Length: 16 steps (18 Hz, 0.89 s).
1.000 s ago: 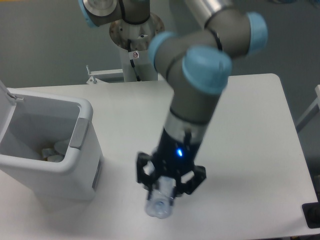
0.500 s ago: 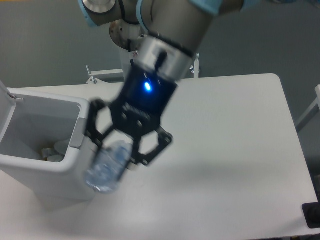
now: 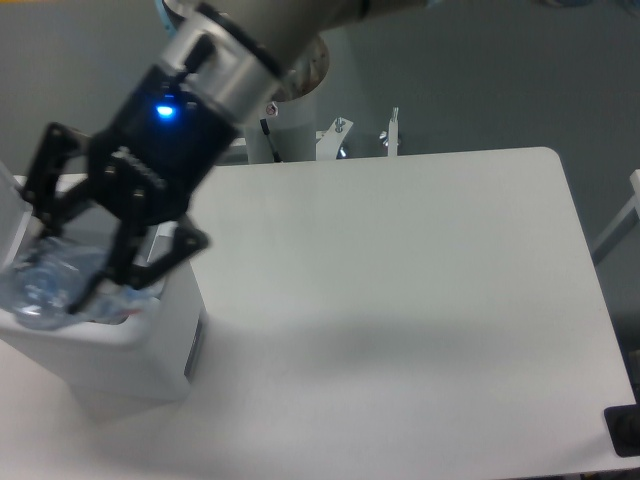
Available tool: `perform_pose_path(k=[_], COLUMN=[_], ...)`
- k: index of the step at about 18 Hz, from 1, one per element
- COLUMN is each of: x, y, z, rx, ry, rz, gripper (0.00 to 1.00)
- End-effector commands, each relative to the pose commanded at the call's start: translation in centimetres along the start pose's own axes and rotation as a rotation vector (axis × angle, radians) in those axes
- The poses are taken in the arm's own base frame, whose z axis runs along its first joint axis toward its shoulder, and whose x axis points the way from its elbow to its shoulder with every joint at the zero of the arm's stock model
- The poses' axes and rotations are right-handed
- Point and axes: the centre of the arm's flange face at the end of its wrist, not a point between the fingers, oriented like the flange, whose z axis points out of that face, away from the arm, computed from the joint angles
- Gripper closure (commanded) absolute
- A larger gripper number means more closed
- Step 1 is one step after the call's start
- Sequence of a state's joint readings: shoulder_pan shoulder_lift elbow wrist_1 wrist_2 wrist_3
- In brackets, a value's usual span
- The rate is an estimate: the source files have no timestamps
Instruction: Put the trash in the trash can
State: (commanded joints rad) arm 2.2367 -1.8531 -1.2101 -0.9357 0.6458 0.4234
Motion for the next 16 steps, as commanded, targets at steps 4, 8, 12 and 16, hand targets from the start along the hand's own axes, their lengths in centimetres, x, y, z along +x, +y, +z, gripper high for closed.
perform_pose_path(k=[4, 8, 12, 16], x=[1.5, 1.4, 1.4, 0.9], y=[2.3, 3.3, 3.5, 3.6], z=[0.9, 1.2, 1.2, 1.0], rx=[-0.029, -0.041, -0.045, -0.046], ry=[0.022, 0.02, 0.022, 0.015], rz=[-0.019, -0.03, -0.01, -0.022], gripper=[0.64, 0.27, 0.0, 0.0])
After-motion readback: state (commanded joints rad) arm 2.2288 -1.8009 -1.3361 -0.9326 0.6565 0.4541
